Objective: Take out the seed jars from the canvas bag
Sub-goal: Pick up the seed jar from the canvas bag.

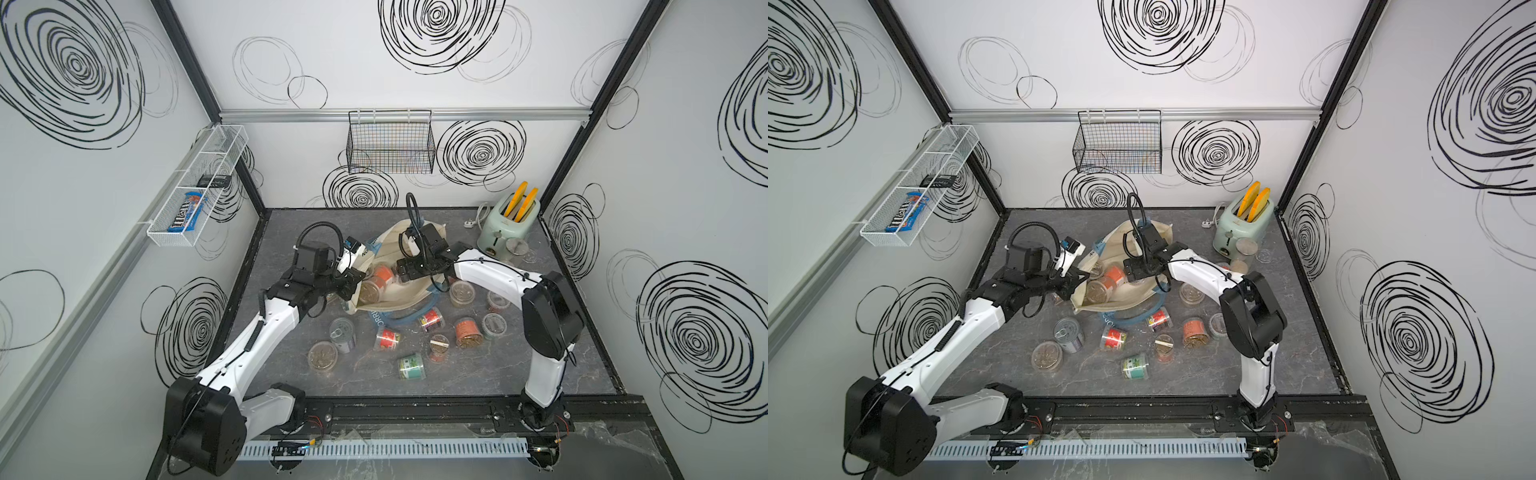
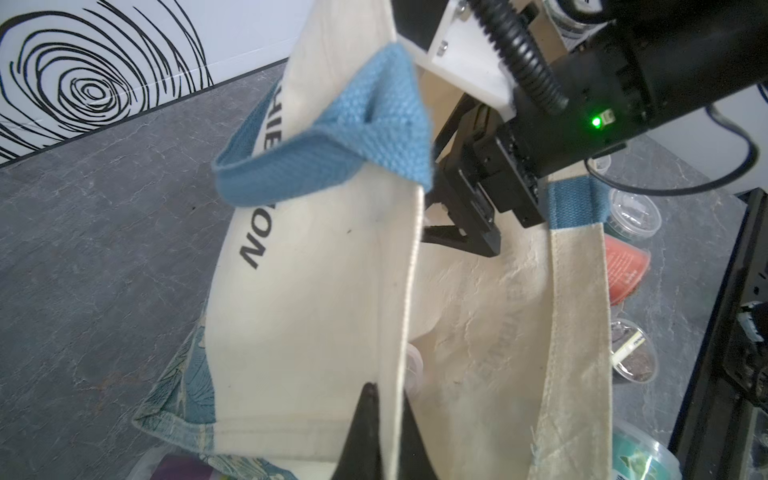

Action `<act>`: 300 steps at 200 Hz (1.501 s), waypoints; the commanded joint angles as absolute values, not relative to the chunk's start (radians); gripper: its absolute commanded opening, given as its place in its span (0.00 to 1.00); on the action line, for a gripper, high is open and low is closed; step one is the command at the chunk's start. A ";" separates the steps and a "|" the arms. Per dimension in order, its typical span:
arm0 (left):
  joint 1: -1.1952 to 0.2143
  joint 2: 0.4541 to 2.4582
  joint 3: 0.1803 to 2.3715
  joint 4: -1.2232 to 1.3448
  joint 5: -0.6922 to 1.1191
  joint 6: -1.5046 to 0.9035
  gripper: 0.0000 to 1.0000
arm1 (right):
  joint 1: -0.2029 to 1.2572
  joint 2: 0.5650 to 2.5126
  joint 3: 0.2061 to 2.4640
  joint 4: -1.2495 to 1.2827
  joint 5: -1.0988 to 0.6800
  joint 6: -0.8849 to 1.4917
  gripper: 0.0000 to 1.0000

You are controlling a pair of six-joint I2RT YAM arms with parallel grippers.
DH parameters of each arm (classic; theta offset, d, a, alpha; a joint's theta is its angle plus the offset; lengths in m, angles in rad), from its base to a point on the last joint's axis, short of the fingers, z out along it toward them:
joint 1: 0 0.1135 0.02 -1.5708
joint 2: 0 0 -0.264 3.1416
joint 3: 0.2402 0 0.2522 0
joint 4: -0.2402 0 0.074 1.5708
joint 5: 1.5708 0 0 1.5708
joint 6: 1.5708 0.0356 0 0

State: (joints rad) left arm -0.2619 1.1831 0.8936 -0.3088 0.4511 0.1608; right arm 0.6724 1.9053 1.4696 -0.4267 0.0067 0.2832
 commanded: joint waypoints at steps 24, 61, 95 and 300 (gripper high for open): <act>-0.268 1.167 0.882 -0.276 0.471 0.168 0.00 | 0.712 1.940 1.494 -0.500 0.025 0.290 0.86; -0.267 1.167 0.887 -0.281 0.477 0.163 0.00 | 0.697 1.963 1.462 -0.480 -0.007 0.323 0.82; -0.268 1.167 0.892 -0.282 0.480 0.160 0.00 | 0.689 1.985 1.479 -0.488 -0.038 0.355 0.82; -0.240 1.199 0.961 -0.291 0.413 0.122 0.00 | 0.701 1.895 1.460 -0.441 0.006 0.341 0.72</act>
State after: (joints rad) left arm -0.2554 1.1858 0.9073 -0.3111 0.4232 0.1410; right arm 0.6987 1.9934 1.4712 -0.3988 0.0048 0.3462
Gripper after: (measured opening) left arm 0.073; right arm 0.737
